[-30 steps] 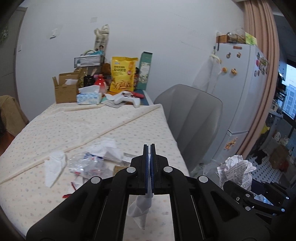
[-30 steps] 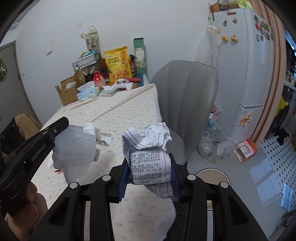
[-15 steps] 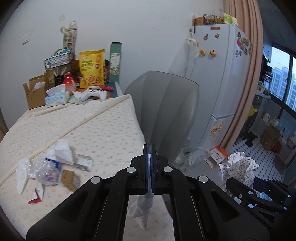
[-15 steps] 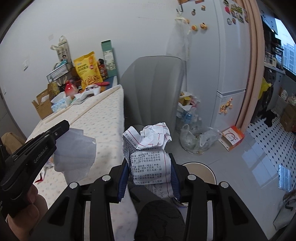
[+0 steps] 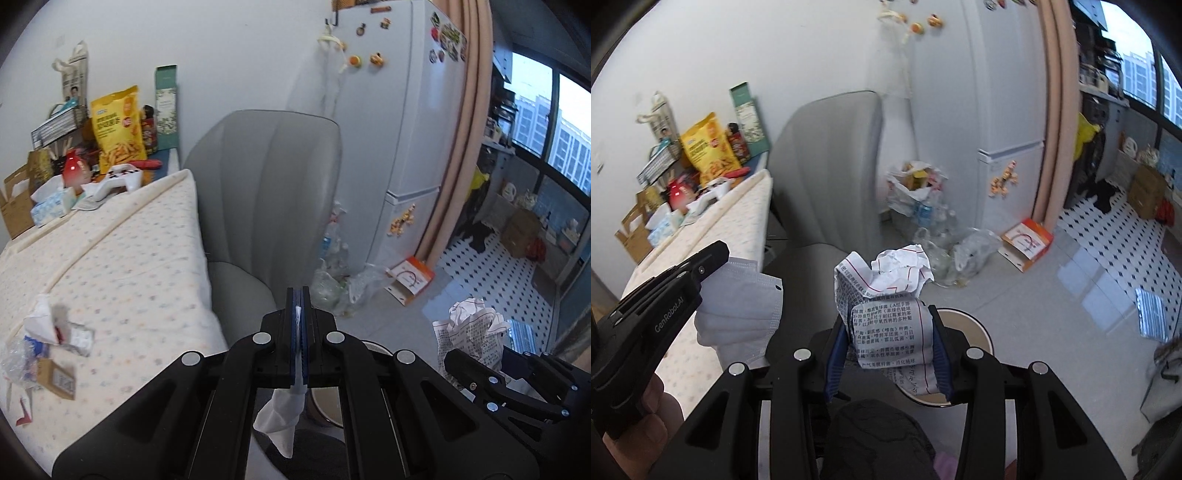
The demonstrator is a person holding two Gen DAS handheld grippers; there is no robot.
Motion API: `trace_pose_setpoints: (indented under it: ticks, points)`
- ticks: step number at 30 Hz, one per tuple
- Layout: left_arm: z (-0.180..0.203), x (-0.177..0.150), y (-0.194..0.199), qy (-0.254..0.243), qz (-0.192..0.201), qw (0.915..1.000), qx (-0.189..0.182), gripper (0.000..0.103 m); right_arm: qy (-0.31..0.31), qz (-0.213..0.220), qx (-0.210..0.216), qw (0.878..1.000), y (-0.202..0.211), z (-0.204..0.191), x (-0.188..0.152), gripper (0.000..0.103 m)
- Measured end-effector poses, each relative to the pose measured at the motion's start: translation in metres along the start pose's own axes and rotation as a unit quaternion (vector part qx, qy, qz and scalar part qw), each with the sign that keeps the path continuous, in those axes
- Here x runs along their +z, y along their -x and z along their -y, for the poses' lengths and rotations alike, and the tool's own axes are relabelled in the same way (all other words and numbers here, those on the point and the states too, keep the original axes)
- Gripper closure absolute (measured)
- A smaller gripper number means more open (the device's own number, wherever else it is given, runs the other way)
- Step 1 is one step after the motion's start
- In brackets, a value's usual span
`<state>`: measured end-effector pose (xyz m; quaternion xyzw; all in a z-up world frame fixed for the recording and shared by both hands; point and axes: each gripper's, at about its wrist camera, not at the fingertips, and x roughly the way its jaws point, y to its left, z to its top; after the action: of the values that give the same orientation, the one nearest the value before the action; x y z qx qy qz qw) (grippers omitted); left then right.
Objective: Collect trash
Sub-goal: 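Carry the printed paper wrapper in the right gripper over the beige bin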
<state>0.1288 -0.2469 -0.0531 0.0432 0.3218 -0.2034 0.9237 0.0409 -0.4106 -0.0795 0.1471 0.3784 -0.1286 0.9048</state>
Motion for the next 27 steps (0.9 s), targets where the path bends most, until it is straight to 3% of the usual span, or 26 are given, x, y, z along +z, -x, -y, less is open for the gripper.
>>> trace_pose_setpoints:
  ticks: [15,27]
  points:
    - [0.077,-0.008,-0.107,-0.054,-0.086,0.9941,-0.04,0.1,-0.057,-0.056,-0.04,0.996,-0.078,0.084,0.0,0.062]
    - [0.107,-0.029,-0.17,-0.064,-0.149,0.9846,-0.066,0.1,-0.084,-0.085,-0.063,0.991,-0.127,0.123,0.005,0.063]
